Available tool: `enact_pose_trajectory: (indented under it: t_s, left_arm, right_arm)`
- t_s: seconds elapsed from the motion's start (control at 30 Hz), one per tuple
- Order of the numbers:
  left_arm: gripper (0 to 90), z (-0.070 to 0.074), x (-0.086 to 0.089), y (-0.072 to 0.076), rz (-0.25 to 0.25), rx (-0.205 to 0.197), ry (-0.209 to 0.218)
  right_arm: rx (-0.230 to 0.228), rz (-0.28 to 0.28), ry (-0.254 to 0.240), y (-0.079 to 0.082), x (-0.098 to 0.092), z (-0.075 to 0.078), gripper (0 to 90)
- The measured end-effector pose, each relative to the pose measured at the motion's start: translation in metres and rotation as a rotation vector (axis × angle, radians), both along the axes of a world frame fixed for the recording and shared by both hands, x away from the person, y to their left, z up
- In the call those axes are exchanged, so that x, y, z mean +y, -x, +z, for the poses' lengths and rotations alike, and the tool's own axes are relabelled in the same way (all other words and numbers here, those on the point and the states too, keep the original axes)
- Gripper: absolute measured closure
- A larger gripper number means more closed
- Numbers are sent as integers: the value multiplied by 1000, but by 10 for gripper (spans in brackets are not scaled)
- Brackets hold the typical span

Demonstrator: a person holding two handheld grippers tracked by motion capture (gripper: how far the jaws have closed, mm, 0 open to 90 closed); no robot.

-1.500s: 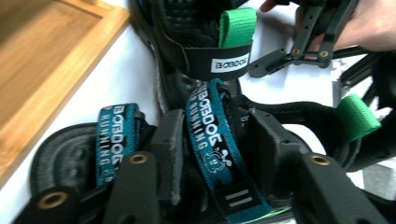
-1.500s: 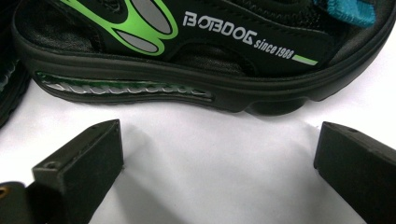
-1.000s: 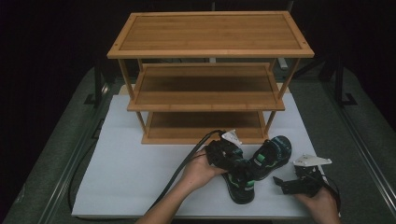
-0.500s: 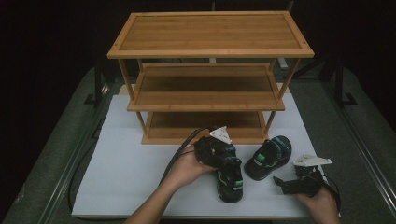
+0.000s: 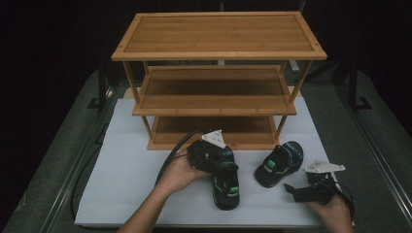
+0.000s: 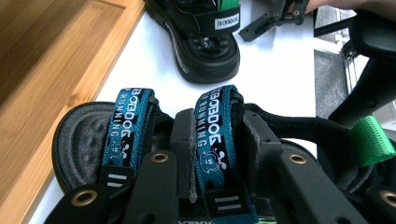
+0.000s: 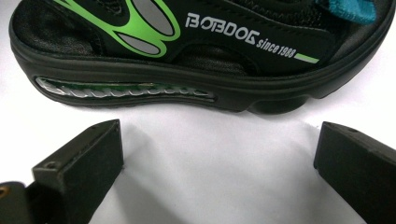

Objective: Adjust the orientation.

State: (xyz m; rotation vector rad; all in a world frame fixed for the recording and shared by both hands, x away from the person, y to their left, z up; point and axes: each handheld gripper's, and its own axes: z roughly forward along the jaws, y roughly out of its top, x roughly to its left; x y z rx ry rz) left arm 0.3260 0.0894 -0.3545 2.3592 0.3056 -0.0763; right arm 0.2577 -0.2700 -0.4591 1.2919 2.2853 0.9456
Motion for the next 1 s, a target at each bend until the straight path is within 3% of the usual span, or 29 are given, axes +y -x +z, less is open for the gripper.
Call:
enact_pose_trajectory:
  t_s: [0.7, 1.0]
  left_arm:
    - [691, -8, 62, -15, -8, 9, -6]
    - [691, -20, 71, -28, -22, 15, -10]
  right_arm:
    - [-1, -1, 2, 0, 0, 0, 8]
    - [-1, 0, 2, 0, 0, 0, 8]
